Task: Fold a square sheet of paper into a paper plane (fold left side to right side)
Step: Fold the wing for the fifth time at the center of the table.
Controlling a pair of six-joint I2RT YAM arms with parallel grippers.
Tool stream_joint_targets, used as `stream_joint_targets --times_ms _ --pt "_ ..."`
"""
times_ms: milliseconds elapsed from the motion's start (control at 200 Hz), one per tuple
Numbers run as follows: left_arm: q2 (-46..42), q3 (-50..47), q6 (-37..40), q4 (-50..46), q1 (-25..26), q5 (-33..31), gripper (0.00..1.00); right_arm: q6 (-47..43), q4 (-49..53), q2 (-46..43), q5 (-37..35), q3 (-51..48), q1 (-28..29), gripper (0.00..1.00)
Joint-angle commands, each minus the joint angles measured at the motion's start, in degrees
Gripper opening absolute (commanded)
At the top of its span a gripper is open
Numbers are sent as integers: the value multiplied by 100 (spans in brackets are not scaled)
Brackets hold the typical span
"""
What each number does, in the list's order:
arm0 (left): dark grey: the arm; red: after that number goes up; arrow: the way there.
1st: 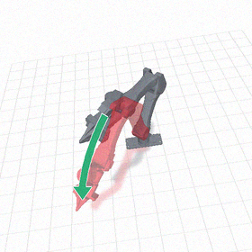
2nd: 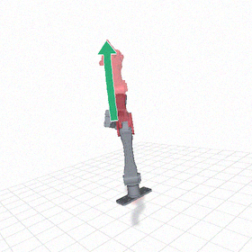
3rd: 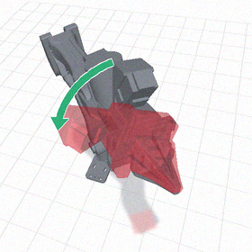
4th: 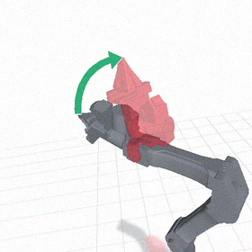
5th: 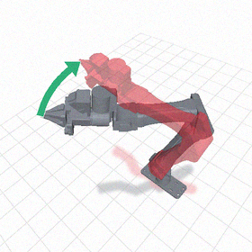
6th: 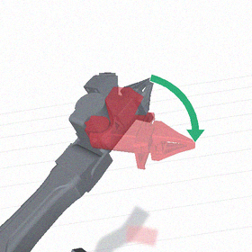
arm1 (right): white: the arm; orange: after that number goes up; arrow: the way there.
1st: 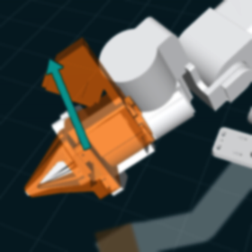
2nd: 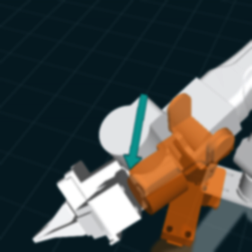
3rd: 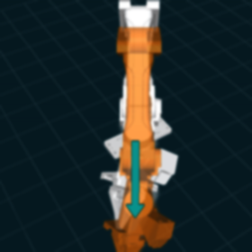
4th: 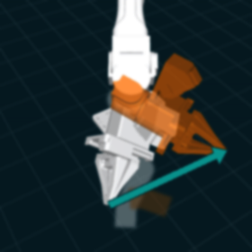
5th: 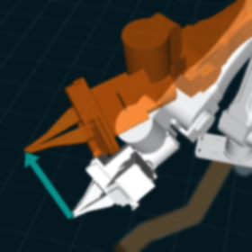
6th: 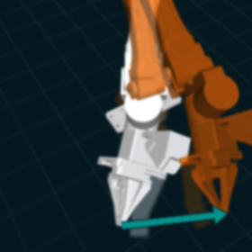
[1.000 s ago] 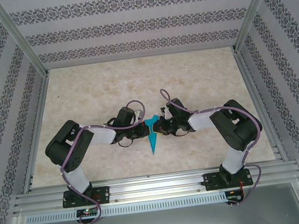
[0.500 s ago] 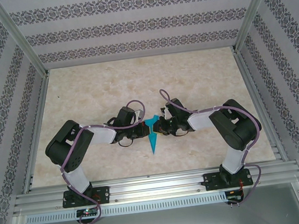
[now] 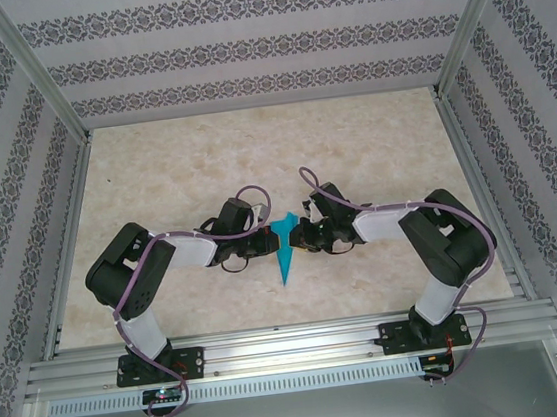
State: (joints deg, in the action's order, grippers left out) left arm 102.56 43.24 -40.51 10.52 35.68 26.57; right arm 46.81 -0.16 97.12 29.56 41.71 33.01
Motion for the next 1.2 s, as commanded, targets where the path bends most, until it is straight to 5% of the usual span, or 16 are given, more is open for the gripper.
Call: stream_joint_targets --times_ms 0,1194 --pt "228 83 236 -112 -51 -382 0 -183 173 -210 -124 267 38 17" --pt "147 14 292 -189 -47 -414 0 -550 1092 856 -1064 1129 -25 17"
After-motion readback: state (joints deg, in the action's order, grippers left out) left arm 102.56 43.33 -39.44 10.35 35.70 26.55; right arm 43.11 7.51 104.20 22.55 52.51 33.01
